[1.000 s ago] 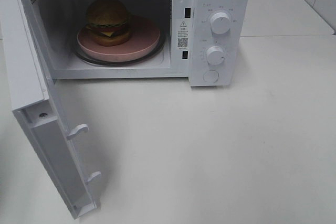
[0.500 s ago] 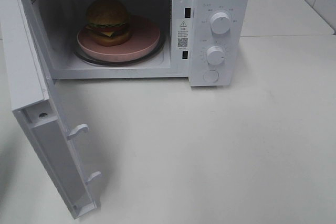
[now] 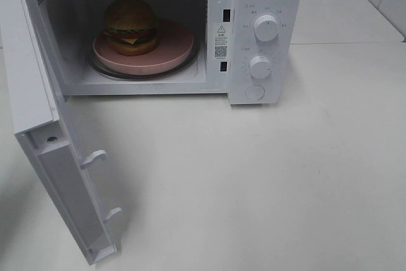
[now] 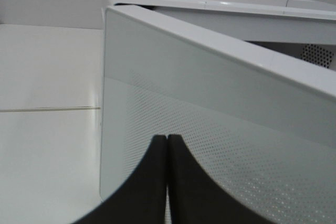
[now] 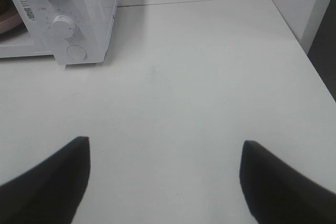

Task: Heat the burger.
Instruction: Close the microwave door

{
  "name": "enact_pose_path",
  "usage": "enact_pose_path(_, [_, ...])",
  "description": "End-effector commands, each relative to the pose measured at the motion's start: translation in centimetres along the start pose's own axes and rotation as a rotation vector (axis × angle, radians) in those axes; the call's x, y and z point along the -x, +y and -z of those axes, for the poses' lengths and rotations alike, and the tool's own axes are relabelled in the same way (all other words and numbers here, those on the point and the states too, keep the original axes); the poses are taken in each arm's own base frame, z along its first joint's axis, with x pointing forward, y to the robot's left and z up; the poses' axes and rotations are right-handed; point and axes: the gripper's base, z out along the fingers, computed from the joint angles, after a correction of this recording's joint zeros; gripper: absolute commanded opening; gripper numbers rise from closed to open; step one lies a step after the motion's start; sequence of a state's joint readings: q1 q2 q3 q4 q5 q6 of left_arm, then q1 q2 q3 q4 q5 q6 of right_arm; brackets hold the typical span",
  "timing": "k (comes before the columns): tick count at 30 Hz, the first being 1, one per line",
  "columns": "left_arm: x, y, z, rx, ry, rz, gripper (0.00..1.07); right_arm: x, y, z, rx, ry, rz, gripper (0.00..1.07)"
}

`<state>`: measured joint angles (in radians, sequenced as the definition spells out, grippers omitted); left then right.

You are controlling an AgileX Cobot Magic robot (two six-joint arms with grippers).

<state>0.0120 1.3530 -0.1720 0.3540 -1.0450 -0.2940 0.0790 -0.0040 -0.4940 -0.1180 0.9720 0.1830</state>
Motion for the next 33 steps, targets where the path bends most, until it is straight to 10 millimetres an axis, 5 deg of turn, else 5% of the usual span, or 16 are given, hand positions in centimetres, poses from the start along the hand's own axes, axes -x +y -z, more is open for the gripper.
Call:
enact_pose_path(1, [-0.8,-0.3,-0.5,-0.051,-0.008,0.015,0.0,-0.2,-0.1,0.3,-0.004,-0.032,-0.002,0.76])
enact_pose_path(12, [-1.4,-1.2,-3.6,-0.169,0.049,-0.058,0.0,-0.2,-0.1,0.3,-0.004,-0.032,-0.002,0.76])
enact_pose_path(33, [-0.1,-5.9,-7.1,-0.055,0.078,-0.043,0.0,-0.2,-0.1,0.3,-0.004,-0.032,-0.002,0.76])
